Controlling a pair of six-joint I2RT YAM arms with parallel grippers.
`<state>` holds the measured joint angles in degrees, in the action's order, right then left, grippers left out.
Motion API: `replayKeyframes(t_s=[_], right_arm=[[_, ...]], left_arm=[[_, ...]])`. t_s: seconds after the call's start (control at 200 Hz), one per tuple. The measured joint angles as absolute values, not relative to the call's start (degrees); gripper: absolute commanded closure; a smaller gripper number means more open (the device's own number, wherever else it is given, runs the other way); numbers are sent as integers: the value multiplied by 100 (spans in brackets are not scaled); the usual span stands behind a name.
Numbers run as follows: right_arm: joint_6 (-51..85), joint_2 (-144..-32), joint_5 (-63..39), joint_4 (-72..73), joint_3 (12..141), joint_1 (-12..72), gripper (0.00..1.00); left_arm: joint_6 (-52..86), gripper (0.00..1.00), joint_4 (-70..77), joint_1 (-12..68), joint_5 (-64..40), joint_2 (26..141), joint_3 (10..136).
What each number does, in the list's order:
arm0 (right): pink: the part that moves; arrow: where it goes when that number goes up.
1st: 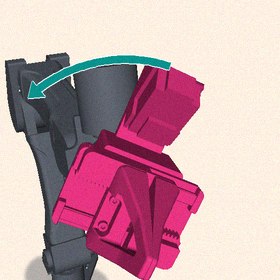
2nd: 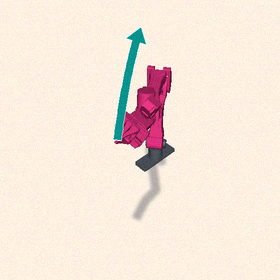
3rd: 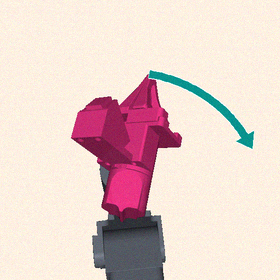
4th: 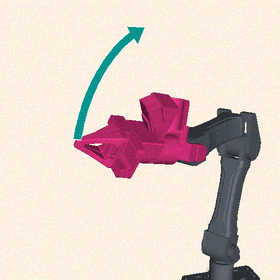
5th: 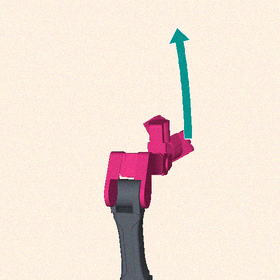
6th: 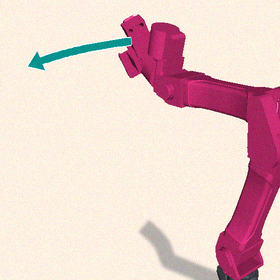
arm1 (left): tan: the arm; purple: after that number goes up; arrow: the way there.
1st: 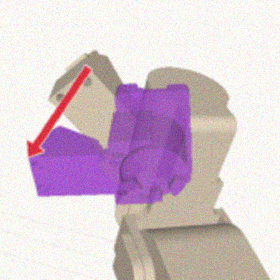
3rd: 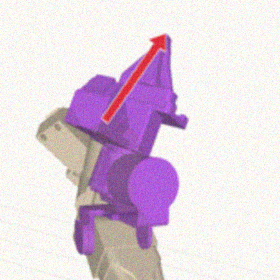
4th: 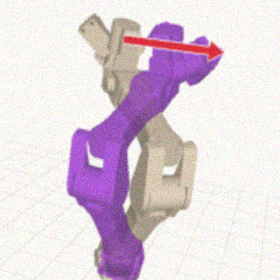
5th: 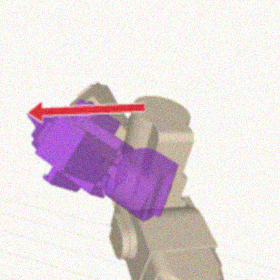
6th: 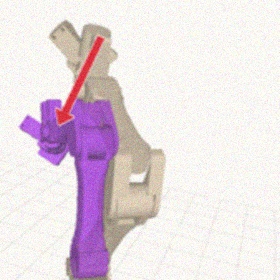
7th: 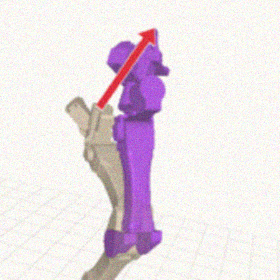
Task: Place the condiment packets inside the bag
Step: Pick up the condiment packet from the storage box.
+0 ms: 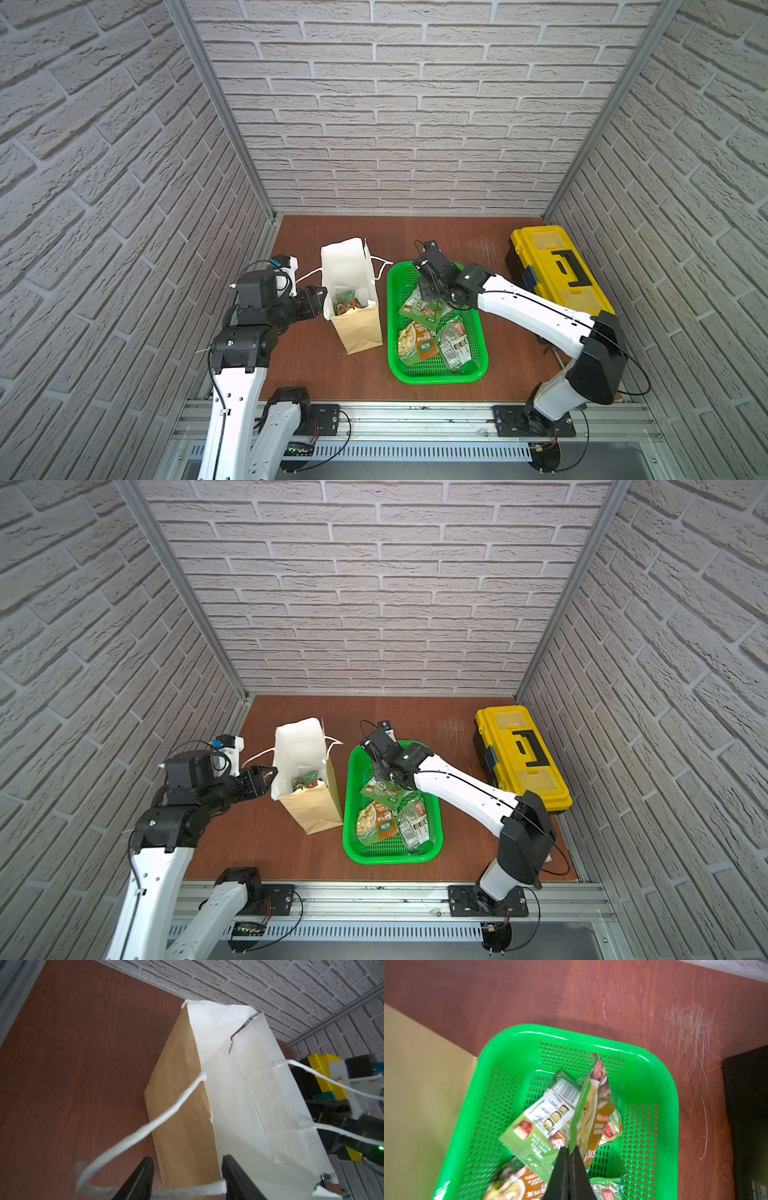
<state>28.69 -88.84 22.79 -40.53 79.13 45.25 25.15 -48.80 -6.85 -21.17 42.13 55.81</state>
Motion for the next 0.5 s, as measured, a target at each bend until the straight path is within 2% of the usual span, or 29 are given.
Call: replayKeyframes(t_s=[0.21,0.5], right_arm=[[2491,-7942,1396,-3651,8294,4783,97],[2239,-7861,408,-3210,9649,5306,97]], left_arm=[[2521,43,-4840,-692,-2117,4204,5527],[2534,43,-4842,-692,-2106,4128,5520]])
